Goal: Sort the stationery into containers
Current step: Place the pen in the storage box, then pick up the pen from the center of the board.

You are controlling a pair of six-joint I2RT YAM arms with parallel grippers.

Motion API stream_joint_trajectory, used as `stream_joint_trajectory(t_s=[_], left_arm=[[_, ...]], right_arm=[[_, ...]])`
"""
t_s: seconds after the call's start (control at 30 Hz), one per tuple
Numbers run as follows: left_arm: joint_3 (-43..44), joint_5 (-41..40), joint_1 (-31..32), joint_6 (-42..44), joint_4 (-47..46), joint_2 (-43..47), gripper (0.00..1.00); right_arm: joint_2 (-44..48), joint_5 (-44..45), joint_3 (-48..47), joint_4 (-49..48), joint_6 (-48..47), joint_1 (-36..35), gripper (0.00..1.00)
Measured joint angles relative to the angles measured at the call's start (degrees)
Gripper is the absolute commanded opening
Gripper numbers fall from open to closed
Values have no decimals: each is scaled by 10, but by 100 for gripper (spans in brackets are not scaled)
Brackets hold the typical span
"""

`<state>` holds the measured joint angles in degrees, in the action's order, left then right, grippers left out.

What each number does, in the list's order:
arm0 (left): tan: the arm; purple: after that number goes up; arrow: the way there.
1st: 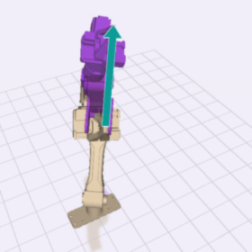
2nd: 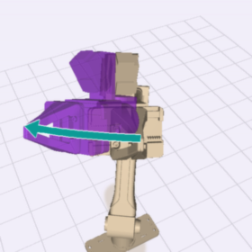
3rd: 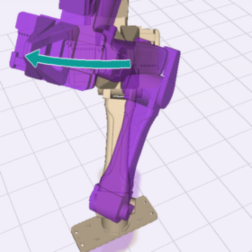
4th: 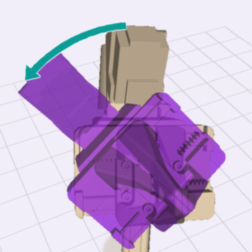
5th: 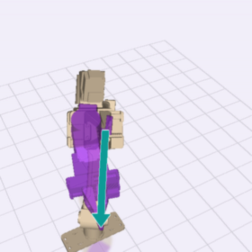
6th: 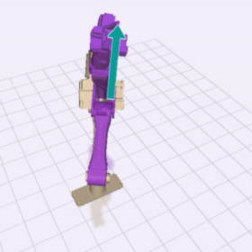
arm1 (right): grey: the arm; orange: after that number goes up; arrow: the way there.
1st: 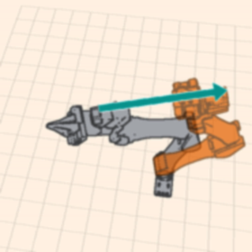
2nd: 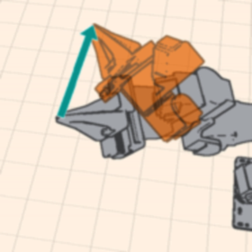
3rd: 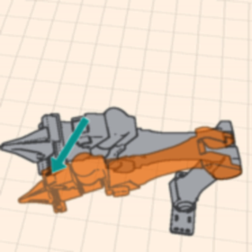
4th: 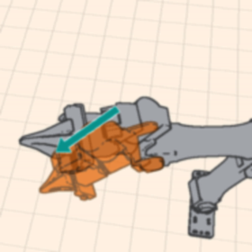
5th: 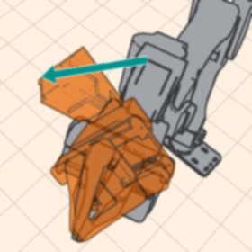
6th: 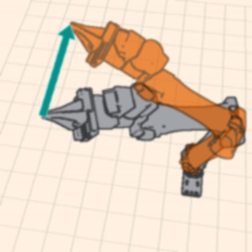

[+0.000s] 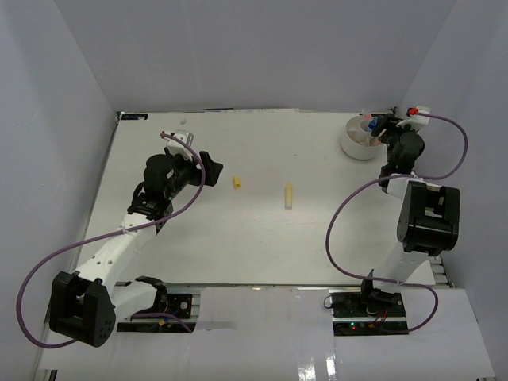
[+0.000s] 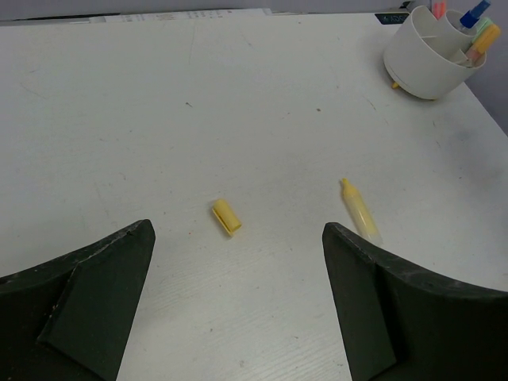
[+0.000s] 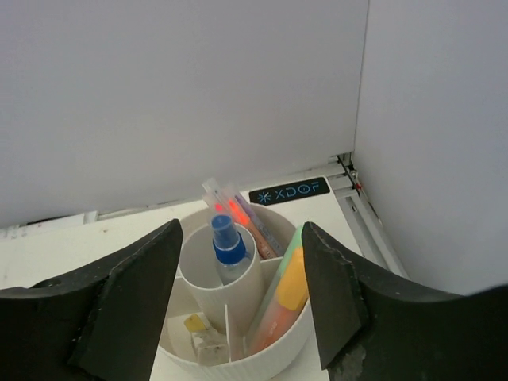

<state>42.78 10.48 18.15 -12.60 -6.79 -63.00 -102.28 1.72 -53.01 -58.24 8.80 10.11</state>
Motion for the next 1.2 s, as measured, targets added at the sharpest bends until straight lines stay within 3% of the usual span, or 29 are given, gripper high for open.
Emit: stream_joint_trajectory(t_s=[0.3,0.57,0.8,1.2], left_arm=[[0,0,0,-13,6,9,98],[2,-26,0,-32,24,25,98],[3,-51,0,-50,38,25,98],[8,-79,0,-59,51,24,98]], right_arm=[[164,10,0,154,-18,-24,83],[276,28,0,398,-22,-177,92],[250,38,7,542,0,-311,89],[89,106,7,637,87,-482,83]])
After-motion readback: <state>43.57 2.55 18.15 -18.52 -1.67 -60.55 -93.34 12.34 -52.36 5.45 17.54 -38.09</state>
